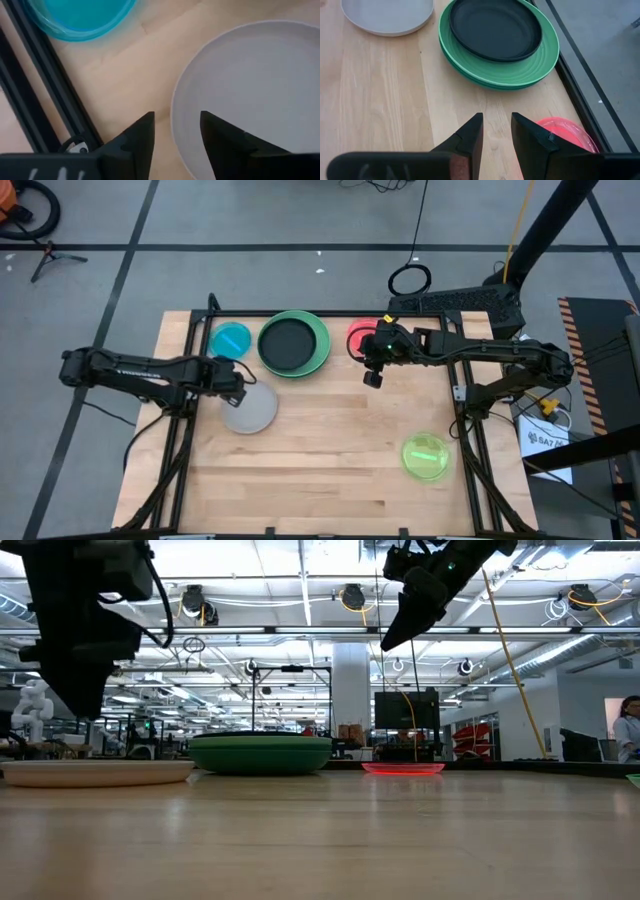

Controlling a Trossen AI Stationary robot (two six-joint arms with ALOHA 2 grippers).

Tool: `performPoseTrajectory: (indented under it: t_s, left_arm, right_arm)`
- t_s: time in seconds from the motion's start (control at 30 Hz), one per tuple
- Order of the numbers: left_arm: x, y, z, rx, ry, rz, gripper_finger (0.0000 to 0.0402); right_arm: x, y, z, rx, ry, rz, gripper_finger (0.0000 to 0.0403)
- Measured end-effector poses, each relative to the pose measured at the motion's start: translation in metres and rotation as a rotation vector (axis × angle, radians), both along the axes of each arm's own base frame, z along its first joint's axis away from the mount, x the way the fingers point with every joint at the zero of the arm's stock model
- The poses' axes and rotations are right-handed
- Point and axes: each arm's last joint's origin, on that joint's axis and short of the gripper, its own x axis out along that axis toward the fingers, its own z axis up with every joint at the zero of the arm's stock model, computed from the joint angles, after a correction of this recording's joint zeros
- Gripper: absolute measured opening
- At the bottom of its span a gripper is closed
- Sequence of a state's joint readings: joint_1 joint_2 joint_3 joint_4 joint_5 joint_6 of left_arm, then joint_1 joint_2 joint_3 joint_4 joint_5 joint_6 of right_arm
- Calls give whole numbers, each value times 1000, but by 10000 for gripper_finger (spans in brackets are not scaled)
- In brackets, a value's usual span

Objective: Stack plastic plates
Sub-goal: Stack the gray plate on the black plate

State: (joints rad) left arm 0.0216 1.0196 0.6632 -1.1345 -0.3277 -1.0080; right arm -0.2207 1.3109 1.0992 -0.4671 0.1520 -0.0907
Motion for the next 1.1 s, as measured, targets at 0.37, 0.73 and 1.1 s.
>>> performPoseTrajectory:
  t_s: [0.37, 0.73, 1.1]
  left_arm:
    - [18, 3, -15, 17, 60, -26, 168]
    - [22, 17, -22, 14, 128, -53, 168]
    - [20, 29, -39, -55, 87, -100, 168]
  right_arm:
    - [0, 0, 0, -2, 1, 3, 93]
    - [0, 0, 0, -5, 2, 5, 93]
    - [0, 0, 0, -5, 3, 5, 93]
